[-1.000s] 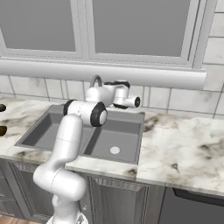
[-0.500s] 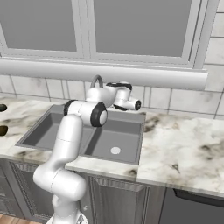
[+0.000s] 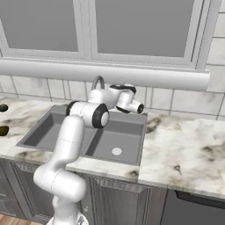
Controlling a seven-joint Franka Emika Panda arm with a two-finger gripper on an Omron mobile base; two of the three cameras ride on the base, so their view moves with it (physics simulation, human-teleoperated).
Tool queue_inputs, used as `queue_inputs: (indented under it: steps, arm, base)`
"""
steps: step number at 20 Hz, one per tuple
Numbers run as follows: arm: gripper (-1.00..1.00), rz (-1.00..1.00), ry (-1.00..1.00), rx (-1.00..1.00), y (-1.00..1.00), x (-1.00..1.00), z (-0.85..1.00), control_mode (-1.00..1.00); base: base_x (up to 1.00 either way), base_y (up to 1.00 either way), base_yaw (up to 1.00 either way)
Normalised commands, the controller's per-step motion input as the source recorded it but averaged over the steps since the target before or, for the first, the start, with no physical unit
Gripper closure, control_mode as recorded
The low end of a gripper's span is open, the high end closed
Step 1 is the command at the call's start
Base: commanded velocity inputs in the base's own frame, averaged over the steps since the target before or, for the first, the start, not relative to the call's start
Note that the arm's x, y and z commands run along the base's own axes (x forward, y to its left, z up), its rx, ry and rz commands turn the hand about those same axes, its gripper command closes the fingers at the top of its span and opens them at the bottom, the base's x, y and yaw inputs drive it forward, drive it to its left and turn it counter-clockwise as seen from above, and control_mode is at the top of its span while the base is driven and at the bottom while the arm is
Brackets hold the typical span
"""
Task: Turn on the sink faucet. Then move the avocado from the counter to the sink. Turn off the sink. Move the vegetable from the sink to the pot next to the stove. Finally move the pot to the rear left burner.
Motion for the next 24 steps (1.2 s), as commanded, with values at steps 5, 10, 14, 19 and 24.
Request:
queue_inputs:
  steps: [5,10,14,19,24]
  arm:
    - [1.0,0.0,0.01,0.07,-0.88,0.0,-0.3,-1.0]
    - [1.0,0.0,0.02,0.07,-0.85,0.0,-0.3,-1.0]
    - [1.0,0.0,0.01,0.1,-0.8,0.0,-0.21,-1.0]
    - [1.0,0.0,0.01,0.09,-0.71,0.0,-0.16,-1.0]
    - [1.0,0.0,0.04,0.08,-0.57,0.0,-0.08,-1.0]
  base:
    - [0.0,0.0,0.0]
    - [0.0,0.0,0.0]
    - [0.0,0.0,0.0]
    - [0.0,0.0,0.0]
    - [0.0,0.0,0.0]
